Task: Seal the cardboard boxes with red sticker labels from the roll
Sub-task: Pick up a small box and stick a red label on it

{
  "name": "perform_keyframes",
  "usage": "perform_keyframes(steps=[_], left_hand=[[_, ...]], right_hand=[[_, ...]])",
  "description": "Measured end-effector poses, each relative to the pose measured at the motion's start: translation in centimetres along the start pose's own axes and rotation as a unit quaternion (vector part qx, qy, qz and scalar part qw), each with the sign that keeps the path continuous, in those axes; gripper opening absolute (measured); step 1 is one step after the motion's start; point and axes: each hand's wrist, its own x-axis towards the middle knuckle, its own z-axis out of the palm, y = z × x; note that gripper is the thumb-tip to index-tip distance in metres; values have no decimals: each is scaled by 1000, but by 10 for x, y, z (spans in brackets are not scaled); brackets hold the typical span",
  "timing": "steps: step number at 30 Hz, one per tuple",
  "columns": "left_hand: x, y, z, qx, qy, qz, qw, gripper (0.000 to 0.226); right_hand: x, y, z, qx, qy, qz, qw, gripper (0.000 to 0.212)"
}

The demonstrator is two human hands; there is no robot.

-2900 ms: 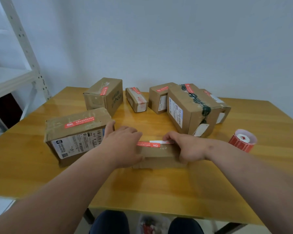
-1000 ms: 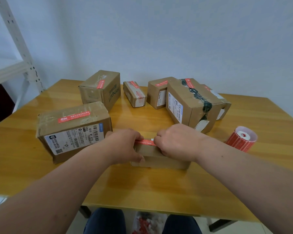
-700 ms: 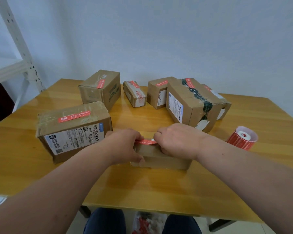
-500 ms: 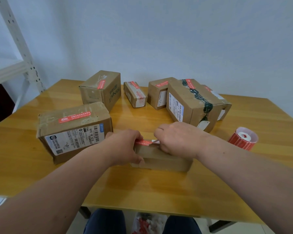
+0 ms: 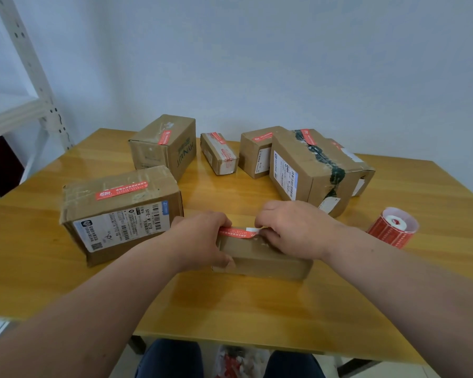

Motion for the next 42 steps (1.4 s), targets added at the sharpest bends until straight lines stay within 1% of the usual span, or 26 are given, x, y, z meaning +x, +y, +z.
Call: perform_keyframes(steps=[4,6,8,9,11,13,15,18,21,24,34,38,42], left_hand=[[-1,-1,1,3,1,2,1000,78],[-1,-1,1,0,-1,2,1000,77],[0,-1,1,2,-2,3,1000,77],[0,-1,1,5,-1,3,1000,77],[0,-1,1,11,0,3,1000,78],[0,0,1,15,1,0,1000,77],[0,1,1,15,7,0,1000,75],[-1,2,2,13,15,-2,1000,75],[-2,2,3,4,16,-10,1000,77],[-2,2,3,-6,15,-15,1000,78],[-5,-1,2,-45,12,-17,999,78],[-10,1,-1,-45,8,-18,999,78],[-11,4,-2,-46,4,-23,999,76]], right_hand=[[0,0,4,-9,21,-10,1000,23],[1,-1,6,1,19,-5,1000,24],[3,-3,6,26,10,26,999,27],[4,-4,5,55,6,57,997,29],[7,-6,2,154,4,136,979,32],[12,-9,-2,249,-9,209,946,28],[18,-11,-4,274,-24,248,929,28],[23,-15,-5,277,-41,268,922,26],[26,-15,-6,330,-24,292,897,22],[26,-17,-10,342,7,286,895,20],[20,-18,-20,361,53,254,896,18],[14,-11,-23,390,82,276,875,17],[10,-5,-22,419,71,277,862,19]])
